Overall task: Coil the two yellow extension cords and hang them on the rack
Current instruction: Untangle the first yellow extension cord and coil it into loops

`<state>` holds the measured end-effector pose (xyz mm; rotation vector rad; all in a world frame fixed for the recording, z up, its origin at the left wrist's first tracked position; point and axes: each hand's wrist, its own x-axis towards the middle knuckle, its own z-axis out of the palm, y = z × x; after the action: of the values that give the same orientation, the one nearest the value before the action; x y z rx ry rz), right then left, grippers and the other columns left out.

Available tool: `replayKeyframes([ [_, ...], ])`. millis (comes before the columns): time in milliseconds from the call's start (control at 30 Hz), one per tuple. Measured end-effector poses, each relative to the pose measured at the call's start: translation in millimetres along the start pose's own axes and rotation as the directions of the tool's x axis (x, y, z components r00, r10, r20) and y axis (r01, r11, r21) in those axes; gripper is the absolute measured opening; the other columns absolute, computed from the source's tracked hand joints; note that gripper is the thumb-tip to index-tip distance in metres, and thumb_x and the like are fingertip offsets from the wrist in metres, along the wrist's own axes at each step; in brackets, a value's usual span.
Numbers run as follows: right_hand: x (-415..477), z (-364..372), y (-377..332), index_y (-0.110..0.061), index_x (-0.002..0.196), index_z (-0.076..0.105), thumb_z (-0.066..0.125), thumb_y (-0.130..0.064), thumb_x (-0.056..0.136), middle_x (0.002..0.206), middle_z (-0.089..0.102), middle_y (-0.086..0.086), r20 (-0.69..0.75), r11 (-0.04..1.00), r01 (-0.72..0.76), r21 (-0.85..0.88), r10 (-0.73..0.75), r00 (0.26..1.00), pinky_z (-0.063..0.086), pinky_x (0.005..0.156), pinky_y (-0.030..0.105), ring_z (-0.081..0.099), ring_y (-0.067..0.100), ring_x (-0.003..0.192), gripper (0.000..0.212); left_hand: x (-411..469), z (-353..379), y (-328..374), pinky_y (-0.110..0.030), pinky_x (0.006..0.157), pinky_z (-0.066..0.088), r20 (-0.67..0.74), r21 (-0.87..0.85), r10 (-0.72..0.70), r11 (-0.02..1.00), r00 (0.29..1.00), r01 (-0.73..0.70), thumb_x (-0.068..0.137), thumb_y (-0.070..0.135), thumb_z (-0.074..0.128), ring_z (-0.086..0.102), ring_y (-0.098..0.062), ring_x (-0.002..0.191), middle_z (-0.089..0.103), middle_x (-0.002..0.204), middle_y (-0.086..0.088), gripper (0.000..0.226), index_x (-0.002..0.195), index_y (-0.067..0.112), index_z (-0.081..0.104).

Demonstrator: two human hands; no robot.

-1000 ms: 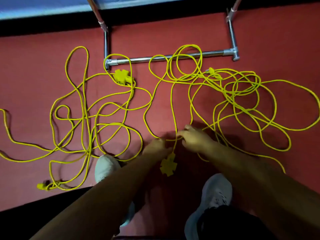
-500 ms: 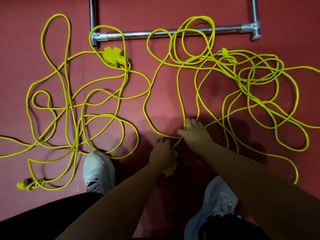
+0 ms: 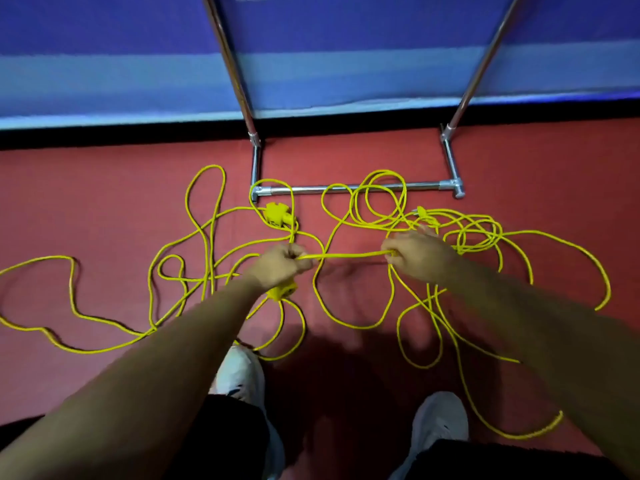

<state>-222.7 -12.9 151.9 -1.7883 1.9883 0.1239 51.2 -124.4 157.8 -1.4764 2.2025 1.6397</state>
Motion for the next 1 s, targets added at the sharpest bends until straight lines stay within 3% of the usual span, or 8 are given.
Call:
replayKeyframes([
  [167,-42.8,-60.4,-29.0,-0.024,0.079,0.057,0.06,-0.021,0.093,0.07,0.058,0.001,-0.065,0.933,-0.018,0.359,0.044,0.997,0.048,0.071,0.037,0.065,0.025,0.074,0.014,-50.2,-49.0,45.3,-0.024,0.051,0.037,-0.028,0.172,0.097,0.981,0.995,-0.09,0.087,0.017,0.068,0.046,-0.005,0.047,0.051,0.052,0.007,0.023,0.066,0.015,0.058],
  [400,-88.0,-140.3,-129.6,-0.026,0.076,0.061,0.066,-0.021,0.09,0.058,0.051,-0.007,-0.363,0.822,0.321,0.471,-0.152,0.919,0.039,0.056,0.028,0.045,0.003,0.053,0.016,-124.2,-54.3,109.6,-0.032,0.066,0.043,-0.084,-0.084,0.392,0.913,0.916,-0.398,0.088,0.033,0.063,0.053,-0.015,0.069,0.056,0.073,-0.019,0.024,0.088,0.009,0.066],
  [500,-105.7,-134.1,-117.0,-0.025,0.067,0.052,0.065,-0.022,0.091,0.057,0.044,-0.007,-0.264,0.891,0.243,0.384,-0.146,0.953,0.032,0.055,0.028,0.041,0.006,0.055,0.027,-145.5,-68.2,105.8,-0.035,0.073,0.048,-0.172,-0.132,0.389,0.901,0.905,-0.413,0.088,0.034,0.059,0.058,-0.02,0.075,0.061,0.085,-0.03,0.035,0.091,0.0,0.064],
  [600,-117.0,-108.9,-76.6,-0.019,0.067,0.05,0.063,-0.022,0.092,0.059,0.043,-0.007,-0.06,0.968,0.014,0.25,0.002,0.998,0.029,0.057,0.032,0.043,0.016,0.062,0.028,-157.9,-73.3,98.0,-0.025,0.07,0.046,-0.24,-0.104,0.369,0.91,0.898,-0.402,0.095,0.018,0.058,0.059,-0.01,0.07,0.064,0.072,-0.01,0.02,0.082,0.004,0.063],
  [733,-124.0,-98.1,-47.7,-0.018,0.061,0.048,0.063,-0.02,0.093,0.057,0.048,-0.004,0.053,0.889,-0.166,0.426,0.158,0.986,0.031,0.057,0.031,0.043,0.019,0.061,0.035,-159.4,-78.6,81.2,-0.018,0.064,0.042,-0.34,-0.066,0.231,0.961,0.912,-0.268,0.097,0.013,0.056,0.059,0.0,0.062,0.066,0.068,0.007,0.022,0.077,0.017,0.063],
  [833,-124.5,-116.8,-80.0,-0.012,0.065,0.052,0.059,-0.015,0.095,0.054,0.051,0.0,-0.136,0.806,0.008,0.591,0.091,0.987,0.03,0.05,0.026,0.047,0.009,0.048,0.031,-158.1,-87.8,75.6,-0.022,0.065,0.04,-0.31,-0.04,0.197,0.975,0.93,-0.219,0.094,0.016,0.062,0.056,-0.002,0.06,0.065,0.065,0.009,0.014,0.08,0.019,0.063],
  [933,-121.0,-136.8,-141.1,-0.01,0.081,0.067,0.063,-0.017,0.093,0.06,0.049,-0.005,-0.29,0.816,0.274,0.509,-0.137,0.947,0.031,0.051,0.019,0.044,0.001,0.05,0.015,-163.0,-87.4,84.9,-0.024,0.062,0.04,-0.123,-0.076,0.34,0.933,0.932,-0.351,0.088,0.021,0.069,0.052,-0.007,0.064,0.061,0.068,0.009,0.009,0.094,0.021,0.062],
  [1000,-114.5,-138.6,-170.7,-0.019,0.082,0.069,0.063,-0.02,0.092,0.059,0.05,-0.005,-0.315,0.842,0.362,0.4,-0.245,0.917,0.031,0.054,0.018,0.043,0.002,0.054,0.012,-164.0,-85.5,88.2,-0.027,0.063,0.042,-0.022,0.119,0.386,0.917,0.922,-0.381,0.095,0.027,0.062,0.052,-0.009,0.066,0.06,0.069,0.004,0.005,0.095,0.022,0.063],
])
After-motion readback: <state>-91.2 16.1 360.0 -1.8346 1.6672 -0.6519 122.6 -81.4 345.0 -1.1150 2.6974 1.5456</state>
